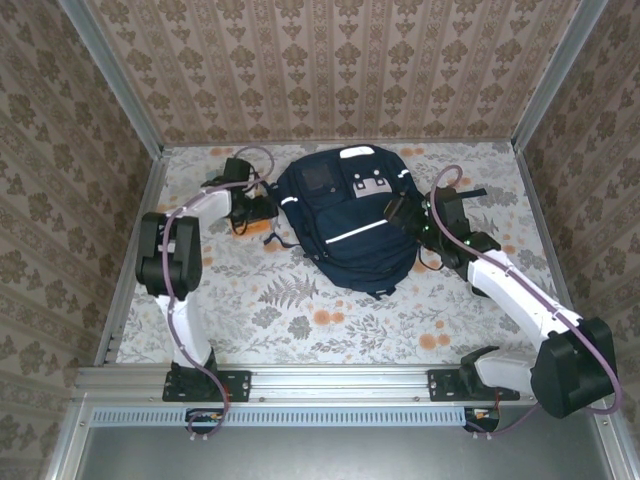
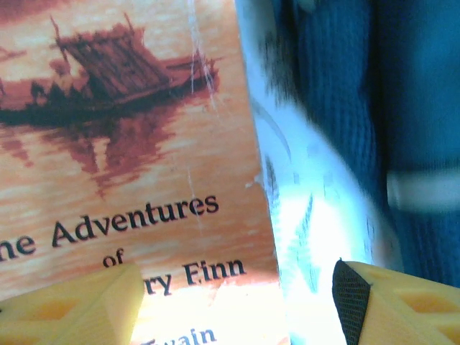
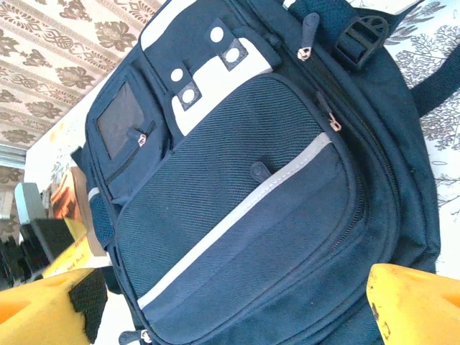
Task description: Pack the student bag
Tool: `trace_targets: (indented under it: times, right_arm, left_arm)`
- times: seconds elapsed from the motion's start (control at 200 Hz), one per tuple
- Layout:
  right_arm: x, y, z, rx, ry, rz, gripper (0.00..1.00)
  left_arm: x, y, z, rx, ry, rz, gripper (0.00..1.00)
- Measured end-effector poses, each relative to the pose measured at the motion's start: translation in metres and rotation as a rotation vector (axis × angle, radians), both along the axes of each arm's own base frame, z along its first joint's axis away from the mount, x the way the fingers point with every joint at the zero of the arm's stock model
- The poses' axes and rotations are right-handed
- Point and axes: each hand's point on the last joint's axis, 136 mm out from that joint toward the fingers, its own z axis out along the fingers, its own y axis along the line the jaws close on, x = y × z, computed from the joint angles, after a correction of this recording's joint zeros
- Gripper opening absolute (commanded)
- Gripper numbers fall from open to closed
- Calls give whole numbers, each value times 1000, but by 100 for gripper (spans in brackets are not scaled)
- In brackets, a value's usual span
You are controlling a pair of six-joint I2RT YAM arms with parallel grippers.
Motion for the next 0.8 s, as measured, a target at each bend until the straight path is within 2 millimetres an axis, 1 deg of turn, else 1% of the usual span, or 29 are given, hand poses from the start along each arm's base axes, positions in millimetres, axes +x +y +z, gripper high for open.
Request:
trace_targets:
  times: [0.08, 0.18, 0.255, 0.365, 0.475, 0.51, 0.565, 0.635, 0.76, 0.8]
  right_arm:
    - [5, 6, 2, 8, 1, 9, 94]
    - [13, 21, 1, 15, 4, 35, 93]
    - [15, 37, -1, 12, 12, 69, 93]
    - [17, 65, -6, 2, 28, 125, 92]
    - [21, 93, -8, -10, 35, 174, 91]
    - [22, 102, -8, -15, 34, 187, 88]
    - [22, 116, -8, -24, 31, 208, 87]
    - [20, 133, -7, -35, 29, 233, 85]
    - [14, 164, -6, -54, 17, 280, 84]
    - [10, 175, -7, -62, 19, 299, 81]
  left_arm:
    - [-27, -4, 0, -17, 22, 2, 73]
    - [-65, -11, -1, -26, 51, -1, 73]
    - [-94, -15, -2, -33, 68, -5, 74]
    - [-128, -19, -3, -50, 83, -5, 74]
    - [-157, -21, -1, -79, 97, -3, 73]
    - [-166, -21, 0, -91, 106, -2, 73]
    - [-180, -18, 4, -104, 123, 5, 73]
    - [-189, -10, 15, -124, 128, 26, 73]
    - [-180, 12, 44, -170, 59, 95, 72]
    - [-176, 20, 51, -177, 34, 116, 71]
